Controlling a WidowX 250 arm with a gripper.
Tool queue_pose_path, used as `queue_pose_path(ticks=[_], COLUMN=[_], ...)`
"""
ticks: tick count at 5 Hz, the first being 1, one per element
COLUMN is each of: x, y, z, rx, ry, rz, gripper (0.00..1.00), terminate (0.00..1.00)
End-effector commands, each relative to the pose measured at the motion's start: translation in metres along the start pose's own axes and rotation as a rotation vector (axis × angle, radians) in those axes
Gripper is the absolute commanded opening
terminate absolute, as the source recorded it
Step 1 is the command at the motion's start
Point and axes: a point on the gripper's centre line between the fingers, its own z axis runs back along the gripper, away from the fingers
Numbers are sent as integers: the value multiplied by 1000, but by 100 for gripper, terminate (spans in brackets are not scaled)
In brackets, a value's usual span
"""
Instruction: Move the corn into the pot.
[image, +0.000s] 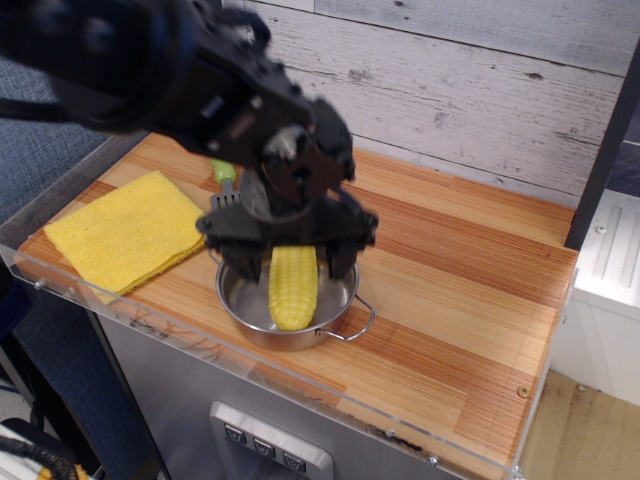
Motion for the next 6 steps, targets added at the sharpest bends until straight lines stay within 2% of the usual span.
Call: queue_pose_path(ticks=[1, 3, 6], x=[25, 34, 34], y=[-3, -5, -5], z=[60, 96, 96], rx=[-69, -108, -108], ry=[-179, -295, -295], rz=[0, -31, -31], gripper=[100, 100, 100], terminate=[0, 0, 0])
